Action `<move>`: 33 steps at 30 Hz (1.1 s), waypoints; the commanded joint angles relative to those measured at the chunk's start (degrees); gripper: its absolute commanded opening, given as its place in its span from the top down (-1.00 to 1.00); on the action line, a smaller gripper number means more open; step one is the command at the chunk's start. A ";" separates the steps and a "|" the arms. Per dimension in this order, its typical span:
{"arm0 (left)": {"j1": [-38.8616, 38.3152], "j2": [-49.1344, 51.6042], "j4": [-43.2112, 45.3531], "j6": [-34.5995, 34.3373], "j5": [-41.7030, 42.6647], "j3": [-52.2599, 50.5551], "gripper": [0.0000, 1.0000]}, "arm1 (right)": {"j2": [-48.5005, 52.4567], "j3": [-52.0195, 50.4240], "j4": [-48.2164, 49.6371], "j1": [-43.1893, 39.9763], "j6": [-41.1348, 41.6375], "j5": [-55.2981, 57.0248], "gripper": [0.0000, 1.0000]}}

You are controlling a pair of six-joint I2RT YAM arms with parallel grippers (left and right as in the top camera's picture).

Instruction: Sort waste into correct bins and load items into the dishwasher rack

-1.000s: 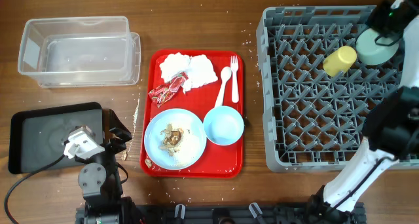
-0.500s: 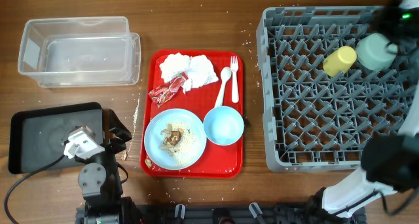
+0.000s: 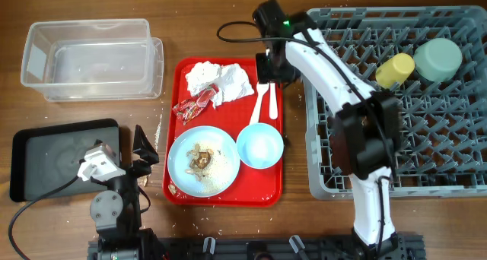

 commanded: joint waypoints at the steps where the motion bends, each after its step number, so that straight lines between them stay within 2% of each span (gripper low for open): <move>1: 0.39 -0.13 -0.74 0.15 -0.98 0.96 -1.00 | 3.91 -0.22 0.13 -0.11 0.11 -0.07 0.14; 3: 0.39 -0.13 -1.16 0.15 -1.84 0.96 -1.00 | 5.27 -0.22 0.33 -0.11 0.02 -0.09 0.25; 6: 0.39 -0.13 -1.16 0.13 -1.84 0.96 -1.00 | 7.45 -0.22 0.37 -0.11 0.04 -0.07 0.28; 11: 0.39 -0.13 -1.11 0.15 -1.86 0.96 -1.00 | 8.11 -1.73 1.55 -0.11 0.04 -0.09 0.43; 12: 0.39 -0.13 -1.11 0.13 -2.43 0.96 -1.00 | 8.11 -2.86 2.27 -0.11 0.09 -0.09 0.49; 14: 0.39 -0.13 -1.11 0.13 -3.82 0.96 -1.00 | 8.11 -4.15 2.69 -0.11 0.20 -0.09 0.80; 16: 0.39 -0.13 -1.07 0.13 -3.96 0.96 -1.00 | 8.07 -3.63 2.64 -0.11 0.48 -0.11 0.91; 20: 0.39 -0.13 -1.07 0.13 -3.96 0.96 -1.00 | 5.53 1.46 -1.07 -0.96 -0.52 -0.09 0.92; 27: 0.39 -0.13 -0.87 0.13 -3.98 0.96 -1.00 | -11.98 4.66 -1.38 -12.48 -13.60 2.12 0.91; 30: 0.39 -0.13 -0.79 0.13 -3.96 0.96 -1.00 | -12.41 3.61 -0.55 -20.63 -21.79 2.08 0.91; 32: 0.39 -0.13 -0.68 0.13 -3.98 0.96 -1.00 | -11.58 0.74 1.05 -23.19 -22.49 2.05 0.87; 33: 0.39 -0.13 -0.68 0.13 -3.96 0.96 -1.00 | -10.86 -0.24 1.42 -23.56 -22.49 1.73 0.79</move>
